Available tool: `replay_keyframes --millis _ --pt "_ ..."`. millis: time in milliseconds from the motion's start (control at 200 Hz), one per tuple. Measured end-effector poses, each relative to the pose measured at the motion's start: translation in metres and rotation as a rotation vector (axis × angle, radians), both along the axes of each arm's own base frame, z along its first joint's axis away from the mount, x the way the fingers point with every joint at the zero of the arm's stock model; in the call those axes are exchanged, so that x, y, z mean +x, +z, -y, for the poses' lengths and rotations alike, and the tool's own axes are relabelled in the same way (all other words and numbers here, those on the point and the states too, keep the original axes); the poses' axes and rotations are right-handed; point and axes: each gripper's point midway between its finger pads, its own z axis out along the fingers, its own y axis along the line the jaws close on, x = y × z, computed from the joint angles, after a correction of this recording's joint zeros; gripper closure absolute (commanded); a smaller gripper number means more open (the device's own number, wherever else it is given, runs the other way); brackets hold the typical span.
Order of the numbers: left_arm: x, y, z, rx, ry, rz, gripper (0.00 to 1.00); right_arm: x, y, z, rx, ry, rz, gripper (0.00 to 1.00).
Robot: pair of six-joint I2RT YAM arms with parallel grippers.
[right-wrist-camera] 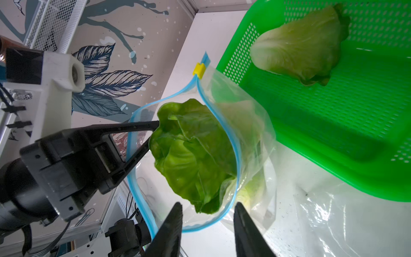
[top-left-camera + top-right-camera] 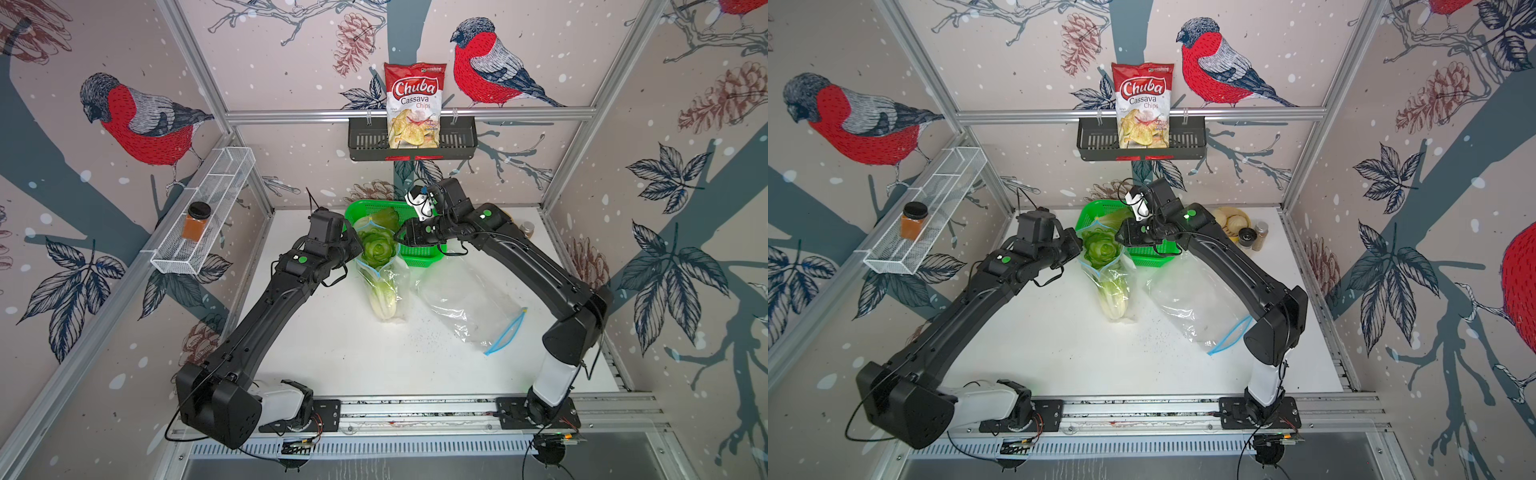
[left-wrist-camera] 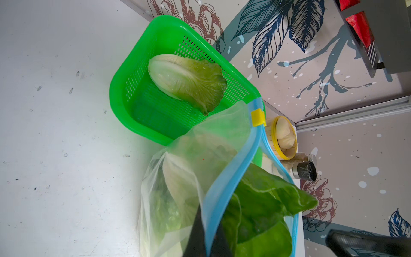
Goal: Put the chinese cabbages into a zipper bag and zip it
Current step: Adjust the zipper food storage bag at the center of the board, then adjust the Chinese cabbage in the zipper food storage bag.
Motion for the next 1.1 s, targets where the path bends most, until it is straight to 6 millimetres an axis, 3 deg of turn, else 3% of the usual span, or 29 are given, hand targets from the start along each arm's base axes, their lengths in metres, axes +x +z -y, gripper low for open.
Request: replay_keyframes --millis 85,155,220,495,595,720,815,926,1101 --pt "0.001 0.002 0.001 -0.005 -0.002 0.010 1.00 0.006 0.011 -0.002 0.016 -0.005 0.028 0.57" --pt "0.002 0.004 0.002 -0.010 -0.005 0.017 1.00 0.011 0.023 -0.013 0.043 0.008 0.067 0.59" --pt "0.003 0.005 0.003 -0.014 -0.009 0.020 1.00 0.012 0.023 -0.026 0.044 0.034 0.088 0.61" --pt "0.003 0.009 0.006 -0.026 -0.023 0.023 1.00 0.037 -0.009 -0.059 -0.006 0.071 0.113 0.71" --pt "0.004 0.010 0.007 -0.032 -0.020 0.027 1.00 0.025 -0.032 -0.061 -0.062 0.104 0.093 0.73" --pt "0.007 0.014 0.010 -0.053 -0.024 0.041 1.00 0.000 -0.075 -0.049 -0.166 0.136 0.037 0.75" --pt "0.009 0.015 0.014 -0.075 -0.031 0.043 1.00 -0.010 -0.085 -0.048 -0.198 0.160 0.029 0.75" --pt "0.008 0.015 0.014 -0.076 -0.030 0.045 1.00 -0.008 -0.063 -0.051 -0.165 0.158 0.071 0.73" --pt "0.008 0.018 0.013 -0.078 -0.031 0.057 1.00 0.003 0.006 -0.041 -0.056 0.109 0.198 0.65"
